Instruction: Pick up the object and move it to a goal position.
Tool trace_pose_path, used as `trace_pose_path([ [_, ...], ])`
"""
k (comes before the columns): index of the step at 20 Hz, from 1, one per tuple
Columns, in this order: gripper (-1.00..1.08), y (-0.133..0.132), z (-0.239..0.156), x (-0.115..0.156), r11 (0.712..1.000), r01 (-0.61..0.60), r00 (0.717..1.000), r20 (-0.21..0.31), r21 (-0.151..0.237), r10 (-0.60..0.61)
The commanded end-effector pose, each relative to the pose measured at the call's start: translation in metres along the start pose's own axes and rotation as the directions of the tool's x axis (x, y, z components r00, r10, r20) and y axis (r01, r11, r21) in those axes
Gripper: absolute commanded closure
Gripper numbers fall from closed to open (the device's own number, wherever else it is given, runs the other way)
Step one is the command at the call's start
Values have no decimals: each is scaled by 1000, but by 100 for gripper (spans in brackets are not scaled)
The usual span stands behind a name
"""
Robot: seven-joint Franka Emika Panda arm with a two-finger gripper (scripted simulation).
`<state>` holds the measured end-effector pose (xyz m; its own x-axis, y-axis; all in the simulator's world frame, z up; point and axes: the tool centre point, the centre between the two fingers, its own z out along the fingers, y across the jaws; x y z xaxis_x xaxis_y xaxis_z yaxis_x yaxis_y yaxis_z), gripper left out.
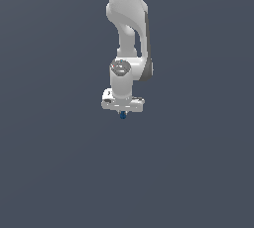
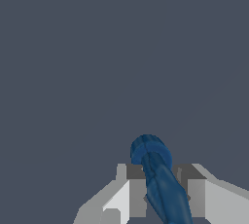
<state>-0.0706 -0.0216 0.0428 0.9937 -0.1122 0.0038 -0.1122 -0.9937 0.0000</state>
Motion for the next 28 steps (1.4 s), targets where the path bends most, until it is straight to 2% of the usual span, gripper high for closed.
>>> trace_pose_path([
  [1, 108, 1, -1, 4, 1000, -2, 1000, -11, 0, 2],
  [5, 108, 7, -7, 18, 1000, -8, 998, -54, -1, 8],
  [8, 108, 13, -15, 35, 1000, -15, 994, -106, -1, 15],
  [12, 108, 26, -32, 64, 1000, -28, 979, -202, 0, 28],
  [15, 108, 38, -52, 91, 999, -41, 955, -292, 2, 40],
  [18, 108, 53, -77, 120, 998, -56, 917, -395, 6, 54],
  [21, 108, 69, -107, 147, 997, -71, 865, -496, 12, 68],
  [28, 108, 106, -183, 191, 994, -101, 712, -696, 32, 95],
])
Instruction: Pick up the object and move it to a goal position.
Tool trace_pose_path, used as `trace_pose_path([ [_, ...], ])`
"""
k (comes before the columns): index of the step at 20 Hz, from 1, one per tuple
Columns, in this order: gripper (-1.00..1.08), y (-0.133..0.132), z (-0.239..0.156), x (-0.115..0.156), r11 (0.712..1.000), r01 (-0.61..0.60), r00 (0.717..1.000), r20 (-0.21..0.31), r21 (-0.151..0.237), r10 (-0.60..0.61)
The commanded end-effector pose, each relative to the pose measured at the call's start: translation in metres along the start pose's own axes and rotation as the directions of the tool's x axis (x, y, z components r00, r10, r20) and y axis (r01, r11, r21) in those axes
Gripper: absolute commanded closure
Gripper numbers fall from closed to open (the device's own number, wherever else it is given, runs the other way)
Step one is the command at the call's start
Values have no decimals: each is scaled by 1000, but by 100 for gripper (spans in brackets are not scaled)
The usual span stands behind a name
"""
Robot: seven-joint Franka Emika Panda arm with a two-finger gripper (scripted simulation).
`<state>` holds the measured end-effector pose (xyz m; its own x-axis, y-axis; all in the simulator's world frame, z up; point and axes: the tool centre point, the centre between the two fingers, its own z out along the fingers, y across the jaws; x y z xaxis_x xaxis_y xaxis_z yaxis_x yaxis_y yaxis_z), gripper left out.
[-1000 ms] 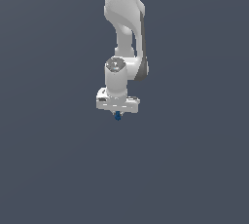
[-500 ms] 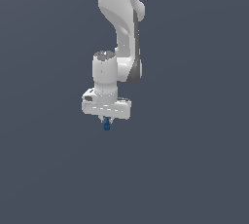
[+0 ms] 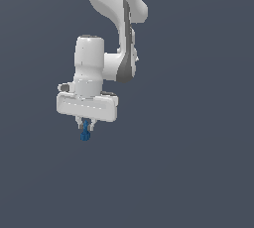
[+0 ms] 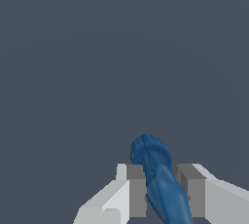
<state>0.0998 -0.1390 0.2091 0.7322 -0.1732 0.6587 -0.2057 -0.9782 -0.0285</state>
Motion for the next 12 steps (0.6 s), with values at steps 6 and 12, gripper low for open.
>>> trace_pose_path([
  [6, 108, 31, -42, 78, 999, -35, 969, -246, 3, 35],
  [12, 108, 53, -82, 123, 998, -57, 913, -405, 14, 58],
])
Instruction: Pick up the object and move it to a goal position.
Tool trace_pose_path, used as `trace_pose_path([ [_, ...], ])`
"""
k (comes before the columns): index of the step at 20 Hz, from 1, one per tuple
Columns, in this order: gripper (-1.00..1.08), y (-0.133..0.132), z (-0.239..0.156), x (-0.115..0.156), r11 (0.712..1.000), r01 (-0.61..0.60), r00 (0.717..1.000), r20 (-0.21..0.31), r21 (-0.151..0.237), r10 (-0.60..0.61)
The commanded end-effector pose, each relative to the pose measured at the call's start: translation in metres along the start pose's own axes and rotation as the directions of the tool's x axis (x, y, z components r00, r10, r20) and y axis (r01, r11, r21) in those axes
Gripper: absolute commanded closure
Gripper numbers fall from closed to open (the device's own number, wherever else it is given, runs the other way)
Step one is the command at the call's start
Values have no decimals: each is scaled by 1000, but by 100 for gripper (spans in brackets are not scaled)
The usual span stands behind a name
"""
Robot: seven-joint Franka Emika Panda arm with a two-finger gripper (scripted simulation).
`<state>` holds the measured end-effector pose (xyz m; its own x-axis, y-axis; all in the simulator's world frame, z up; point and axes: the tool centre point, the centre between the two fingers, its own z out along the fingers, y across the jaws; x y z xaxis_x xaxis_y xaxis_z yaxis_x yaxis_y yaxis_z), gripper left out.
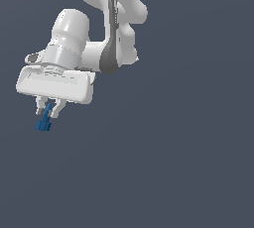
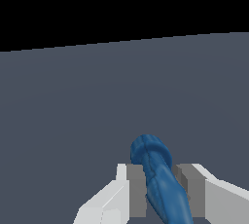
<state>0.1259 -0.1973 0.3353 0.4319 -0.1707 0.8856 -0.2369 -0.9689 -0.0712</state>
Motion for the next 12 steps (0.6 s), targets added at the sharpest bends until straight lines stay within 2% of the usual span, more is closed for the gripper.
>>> trace_pose_path([
  [1, 108, 7, -9, 22, 1000, -9, 998, -66, 3, 9],
  [7, 108, 21, -30, 59, 1000, -26, 983, -184, 9, 27],
  [12, 108, 29, -42, 76, 999, -35, 970, -242, 12, 37],
])
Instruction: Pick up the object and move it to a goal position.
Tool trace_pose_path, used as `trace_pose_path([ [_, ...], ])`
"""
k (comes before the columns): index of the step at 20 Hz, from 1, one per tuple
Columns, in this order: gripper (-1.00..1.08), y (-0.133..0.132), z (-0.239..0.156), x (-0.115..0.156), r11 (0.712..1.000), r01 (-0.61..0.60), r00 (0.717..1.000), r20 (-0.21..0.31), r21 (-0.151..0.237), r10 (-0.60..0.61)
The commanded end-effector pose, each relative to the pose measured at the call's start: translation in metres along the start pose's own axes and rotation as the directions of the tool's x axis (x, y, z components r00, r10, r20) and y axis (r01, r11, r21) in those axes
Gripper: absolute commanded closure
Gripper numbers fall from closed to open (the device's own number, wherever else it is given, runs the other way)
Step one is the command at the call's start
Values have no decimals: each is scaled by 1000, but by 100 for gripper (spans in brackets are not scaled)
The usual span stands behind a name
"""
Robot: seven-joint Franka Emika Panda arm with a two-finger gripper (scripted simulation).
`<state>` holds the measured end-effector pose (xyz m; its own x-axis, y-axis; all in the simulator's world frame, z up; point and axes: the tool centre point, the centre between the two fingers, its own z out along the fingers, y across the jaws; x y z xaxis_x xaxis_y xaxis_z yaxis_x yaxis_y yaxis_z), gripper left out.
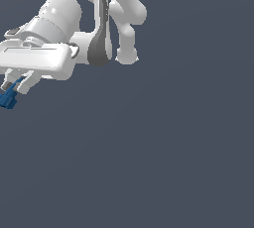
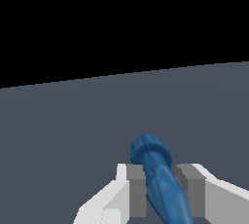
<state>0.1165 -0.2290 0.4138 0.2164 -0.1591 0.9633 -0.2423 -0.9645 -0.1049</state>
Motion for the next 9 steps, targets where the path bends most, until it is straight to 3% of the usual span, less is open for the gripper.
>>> trace_pose_path([
  [1, 108, 2, -3, 8, 1000, -4, 1000, -23, 2, 4],
  [9, 108, 2, -3, 7, 1000, -4, 1000, -24, 0, 4],
])
